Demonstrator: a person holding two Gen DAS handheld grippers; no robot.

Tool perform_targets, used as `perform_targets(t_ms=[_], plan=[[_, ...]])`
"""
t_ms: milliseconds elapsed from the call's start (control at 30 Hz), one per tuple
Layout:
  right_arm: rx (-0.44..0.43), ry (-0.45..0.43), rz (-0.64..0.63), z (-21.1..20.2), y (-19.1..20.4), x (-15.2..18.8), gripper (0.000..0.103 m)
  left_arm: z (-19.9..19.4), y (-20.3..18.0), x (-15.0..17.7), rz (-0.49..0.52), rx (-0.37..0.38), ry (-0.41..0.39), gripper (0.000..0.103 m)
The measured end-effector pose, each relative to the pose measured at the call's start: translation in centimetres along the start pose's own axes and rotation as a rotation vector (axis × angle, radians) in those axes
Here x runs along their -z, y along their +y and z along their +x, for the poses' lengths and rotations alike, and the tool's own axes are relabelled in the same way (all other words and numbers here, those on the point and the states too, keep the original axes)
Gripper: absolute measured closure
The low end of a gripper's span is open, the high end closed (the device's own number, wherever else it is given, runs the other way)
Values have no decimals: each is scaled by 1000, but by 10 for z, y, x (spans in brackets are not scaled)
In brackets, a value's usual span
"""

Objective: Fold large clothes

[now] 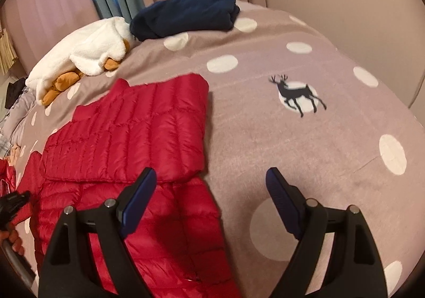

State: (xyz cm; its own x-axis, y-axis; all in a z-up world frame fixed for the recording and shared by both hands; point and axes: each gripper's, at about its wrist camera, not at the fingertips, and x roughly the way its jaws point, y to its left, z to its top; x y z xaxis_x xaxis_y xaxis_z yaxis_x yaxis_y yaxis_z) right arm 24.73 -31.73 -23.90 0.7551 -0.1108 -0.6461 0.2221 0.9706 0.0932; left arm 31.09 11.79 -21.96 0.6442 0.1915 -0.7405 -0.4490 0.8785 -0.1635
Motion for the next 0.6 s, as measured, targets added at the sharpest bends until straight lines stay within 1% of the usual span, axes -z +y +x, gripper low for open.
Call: perform_targets(t_ms=[33,67,100,167,233,267,333,400,500,567,600], plan=[[5,-16,-11,-3,2,0,19,-8,-3,-1,9,6,-25,87],[11,-33,-24,-7,5,-1,19,-23,-2,-1,20,24,-59,87],[13,-49,-37,-11,7,-1,18,-32,-3,-4,24,43,-77,87],[1,-63,-45,-16,10,-1,18,-55,-5,-7,25,101,-95,77],[-20,-68,-35,-18,11,0,18,-66,-9,-10,2,155,-82,42],[-33,-66,-26,-18,11,0,18,-76,-10,-11,-23,189,-83,37],[-53,-57,-14,-17,12,3,18,-87,-13,-8,-32,226,-115,34],[-55,-45,-15,-16,13,8,18,-98,-22,-8,20,241,-143,33],[-24,-42,-58,-20,17,15,18,-104,-39,-11,117,222,-162,32],[1,-48,-79,-24,22,12,18,-107,-50,-13,172,231,-210,32],[2,-55,-84,-26,25,9,18,-105,-55,-15,180,237,-219,32]])
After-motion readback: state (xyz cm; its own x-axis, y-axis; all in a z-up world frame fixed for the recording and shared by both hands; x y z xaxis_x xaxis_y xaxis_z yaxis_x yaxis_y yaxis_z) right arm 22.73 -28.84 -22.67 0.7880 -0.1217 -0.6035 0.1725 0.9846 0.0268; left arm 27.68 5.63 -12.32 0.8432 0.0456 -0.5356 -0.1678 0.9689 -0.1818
